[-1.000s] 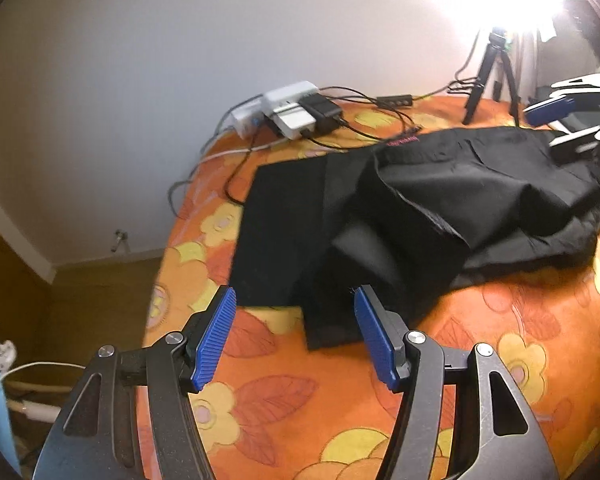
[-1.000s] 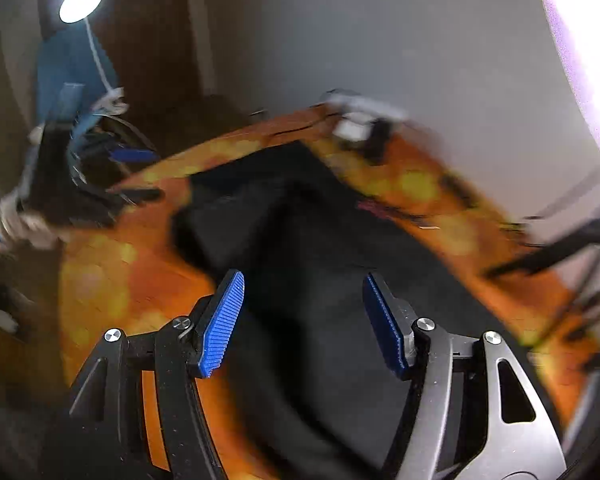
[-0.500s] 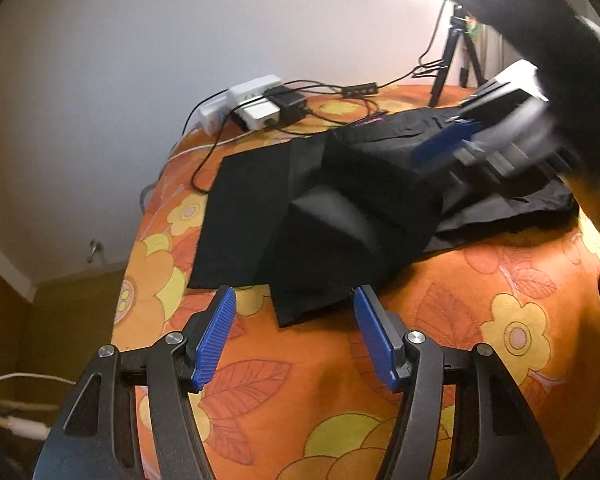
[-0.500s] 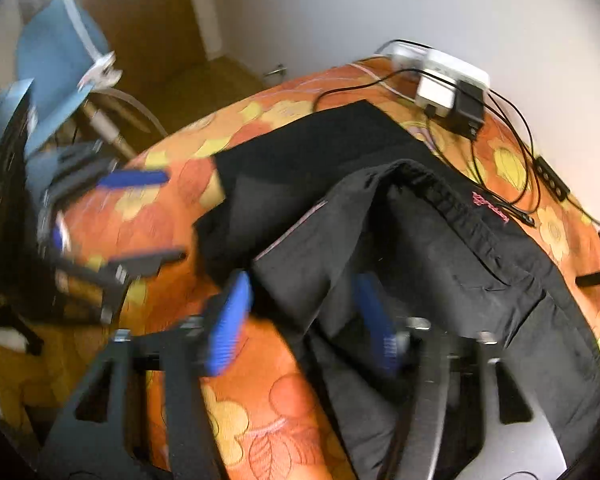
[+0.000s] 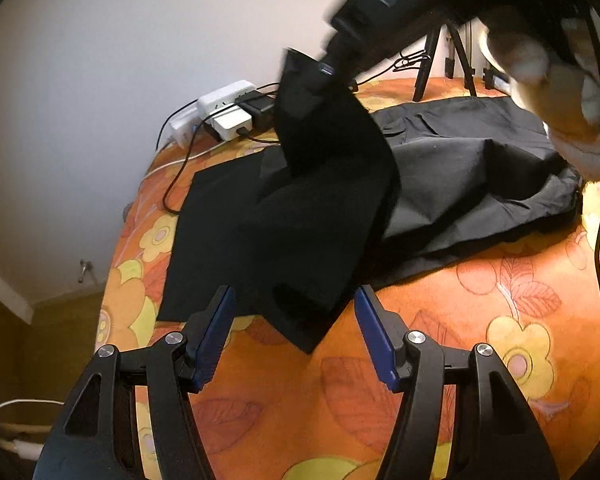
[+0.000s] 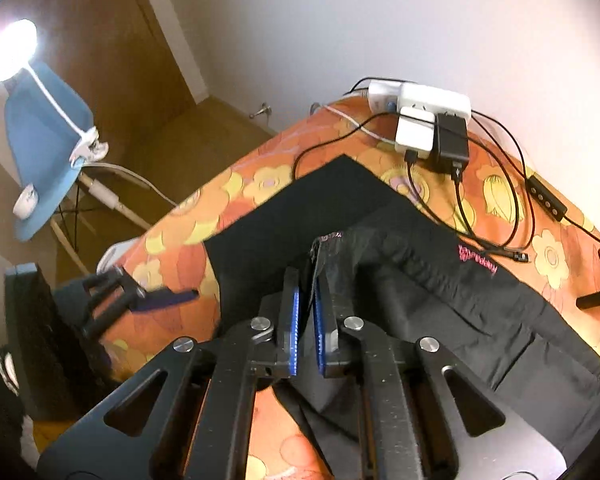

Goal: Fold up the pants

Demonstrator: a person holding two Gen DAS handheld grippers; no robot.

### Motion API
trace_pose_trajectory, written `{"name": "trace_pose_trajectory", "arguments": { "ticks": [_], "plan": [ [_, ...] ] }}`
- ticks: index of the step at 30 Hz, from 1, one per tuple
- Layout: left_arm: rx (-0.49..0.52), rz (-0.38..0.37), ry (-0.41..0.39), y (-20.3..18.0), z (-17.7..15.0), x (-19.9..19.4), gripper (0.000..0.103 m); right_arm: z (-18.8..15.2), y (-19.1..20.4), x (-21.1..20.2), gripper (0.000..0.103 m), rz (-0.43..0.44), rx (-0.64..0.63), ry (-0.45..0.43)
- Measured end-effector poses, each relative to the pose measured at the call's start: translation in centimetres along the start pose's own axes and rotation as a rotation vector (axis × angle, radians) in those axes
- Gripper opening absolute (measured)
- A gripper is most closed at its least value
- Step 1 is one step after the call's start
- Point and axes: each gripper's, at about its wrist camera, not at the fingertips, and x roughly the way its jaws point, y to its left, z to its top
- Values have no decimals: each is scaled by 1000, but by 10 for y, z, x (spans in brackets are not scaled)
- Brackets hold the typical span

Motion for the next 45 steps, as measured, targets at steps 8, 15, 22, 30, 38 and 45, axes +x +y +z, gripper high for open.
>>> {"name": "trace_pose_trajectory", "arguments": {
  "ticks": [8, 15, 22, 30, 38, 45],
  "plan": [
    [-67, 68, -2, 9, 12, 10, 61, 28, 4, -4, 7, -3, 27, -57],
    [-178, 22, -40, 41, 18, 1, 18, 51, 6, 1, 7, -19, 32, -90],
    [-287, 8, -56, 75, 16, -5, 17, 74, -12, 25, 7, -6, 83, -88],
    [-403, -16, -50, 107, 19, 11, 7, 83, -18, 68, 10, -31, 60, -41],
    [-468, 5, -26, 123, 11, 19, 6, 76, -19, 37, 64, -97, -7, -123],
    [-442, 13, 7, 125, 8, 17, 6, 16, -22, -5, 64, -25, -84, -67]
  ]
}}
